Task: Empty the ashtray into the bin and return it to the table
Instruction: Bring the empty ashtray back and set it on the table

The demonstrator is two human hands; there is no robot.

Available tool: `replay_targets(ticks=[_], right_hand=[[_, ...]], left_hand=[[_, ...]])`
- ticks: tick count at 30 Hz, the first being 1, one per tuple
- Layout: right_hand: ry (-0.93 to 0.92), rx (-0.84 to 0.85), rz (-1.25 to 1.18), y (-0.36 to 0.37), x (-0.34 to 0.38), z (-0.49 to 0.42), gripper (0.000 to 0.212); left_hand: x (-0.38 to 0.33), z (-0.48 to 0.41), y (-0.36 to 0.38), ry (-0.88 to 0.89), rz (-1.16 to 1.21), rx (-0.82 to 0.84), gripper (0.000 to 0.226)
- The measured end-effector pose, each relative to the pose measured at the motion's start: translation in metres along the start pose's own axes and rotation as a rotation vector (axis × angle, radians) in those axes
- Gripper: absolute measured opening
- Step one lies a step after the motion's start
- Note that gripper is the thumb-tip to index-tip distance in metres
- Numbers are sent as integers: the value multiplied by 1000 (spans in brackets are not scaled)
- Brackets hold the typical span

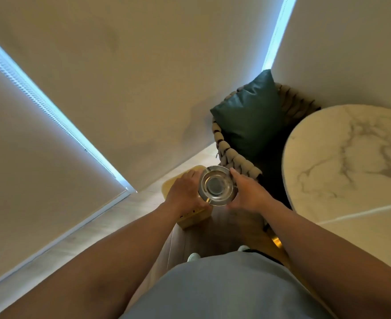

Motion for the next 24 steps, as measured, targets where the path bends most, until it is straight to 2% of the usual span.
replay_targets(ticks=[5, 11, 16, 24], right_hand=[[143, -31, -35, -1, -38, 39, 133], [274, -80, -91, -5, -87, 103, 131], [359, -159, -151, -7, -136, 174, 120], [511, -177, -284, 18, -202, 289, 123]], left_hand=[[-37, -5, 22, 108, 20, 37, 101], [-92, -8, 61, 242, 11, 150, 99], [-157, 0, 101, 361, 59, 265, 100], [-250, 49, 164, 508, 45, 387, 101]])
Point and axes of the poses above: each hand's wrist, its own z-axis away from the middle knuckle, its own y-axis out of the palm, x = y × z, the point moved 4 cm from there along -z, towards the middle knuckle, and after that the axes turned 6 degrees about y, right-handed, at the moved point
